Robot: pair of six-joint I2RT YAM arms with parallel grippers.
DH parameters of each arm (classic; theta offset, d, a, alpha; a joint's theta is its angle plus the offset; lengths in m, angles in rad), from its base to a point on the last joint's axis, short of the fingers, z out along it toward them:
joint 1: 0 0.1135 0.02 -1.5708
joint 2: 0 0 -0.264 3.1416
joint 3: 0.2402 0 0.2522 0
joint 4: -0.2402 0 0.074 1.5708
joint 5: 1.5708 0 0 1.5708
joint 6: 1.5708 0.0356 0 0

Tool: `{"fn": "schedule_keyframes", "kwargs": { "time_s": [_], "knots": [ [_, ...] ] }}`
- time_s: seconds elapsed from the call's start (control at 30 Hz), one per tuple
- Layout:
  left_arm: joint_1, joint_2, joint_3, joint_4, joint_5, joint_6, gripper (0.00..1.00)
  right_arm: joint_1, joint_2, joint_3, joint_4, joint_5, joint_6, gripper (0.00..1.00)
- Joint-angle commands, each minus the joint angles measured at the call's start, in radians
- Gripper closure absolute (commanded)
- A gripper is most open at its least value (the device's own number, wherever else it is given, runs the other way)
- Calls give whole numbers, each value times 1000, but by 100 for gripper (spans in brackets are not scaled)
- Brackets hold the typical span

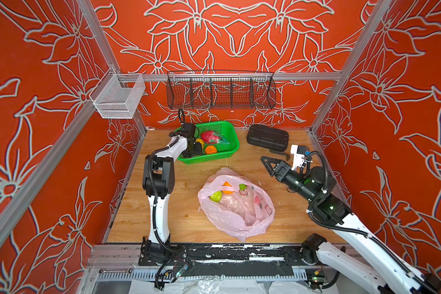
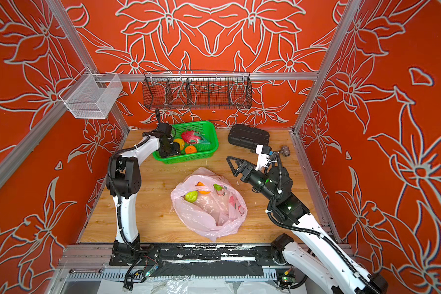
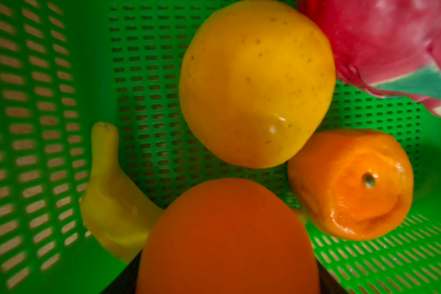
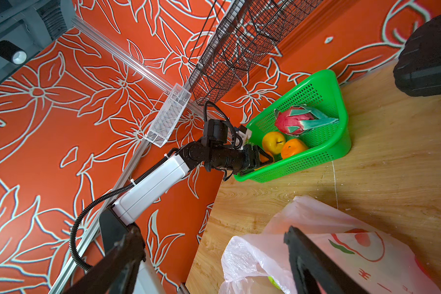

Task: Untie the knot of the plastic bag and take out the fruit
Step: 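Lower the orange into the green basket and open the left gripper, then move both grippers back over the pink bag opening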

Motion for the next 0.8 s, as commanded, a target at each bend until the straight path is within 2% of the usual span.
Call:
{"fn": "schedule_keyframes", "kwargs": {
  "time_s": [0.0,0.1,0.2,0.53,0.77],
  "knots": [
    [3,6,19,-51,7,8,27,-3,-13,23,4,-3,1,10],
    [7,-6,19,-59,3,9,17,-3,-13,23,8,-3,6,10],
    [8,-33,8,-57,-1,12,11,-3,-18,23,5,-7,7,10],
    [7,-213,-67,-24,61,-3,10,-3,-23,0,-4,-12,16,10],
    [-49,-471,-222,90,243,-21,11,-2,-21,-10,-25,-86,-41,12]
  ]
}}
